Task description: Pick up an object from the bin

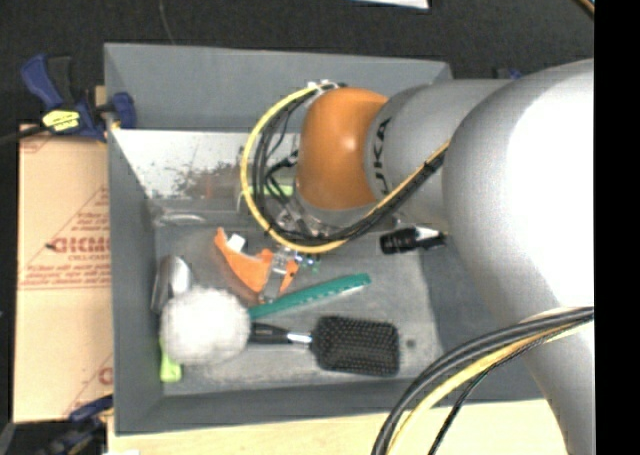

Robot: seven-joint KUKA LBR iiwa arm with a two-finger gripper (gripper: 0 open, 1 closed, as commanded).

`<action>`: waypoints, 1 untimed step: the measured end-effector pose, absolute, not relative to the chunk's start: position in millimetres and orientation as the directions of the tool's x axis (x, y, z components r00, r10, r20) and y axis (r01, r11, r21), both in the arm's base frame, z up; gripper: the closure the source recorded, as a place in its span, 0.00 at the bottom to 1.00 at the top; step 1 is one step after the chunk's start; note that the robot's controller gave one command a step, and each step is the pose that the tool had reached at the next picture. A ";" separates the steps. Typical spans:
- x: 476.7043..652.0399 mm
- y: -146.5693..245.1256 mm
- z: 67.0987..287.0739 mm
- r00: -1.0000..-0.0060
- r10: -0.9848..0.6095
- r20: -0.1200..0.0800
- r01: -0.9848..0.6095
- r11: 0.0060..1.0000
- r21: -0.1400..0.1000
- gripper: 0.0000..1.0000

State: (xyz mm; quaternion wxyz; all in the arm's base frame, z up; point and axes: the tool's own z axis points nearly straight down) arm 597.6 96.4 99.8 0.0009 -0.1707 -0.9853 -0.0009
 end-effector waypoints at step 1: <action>604.9 93.8 72.8 -0.997 0.079 -0.015 0.079 0.997 0.002 0.00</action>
Offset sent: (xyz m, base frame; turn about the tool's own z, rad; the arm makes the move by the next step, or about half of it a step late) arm 0.0000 -0.0109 -0.0298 0.1370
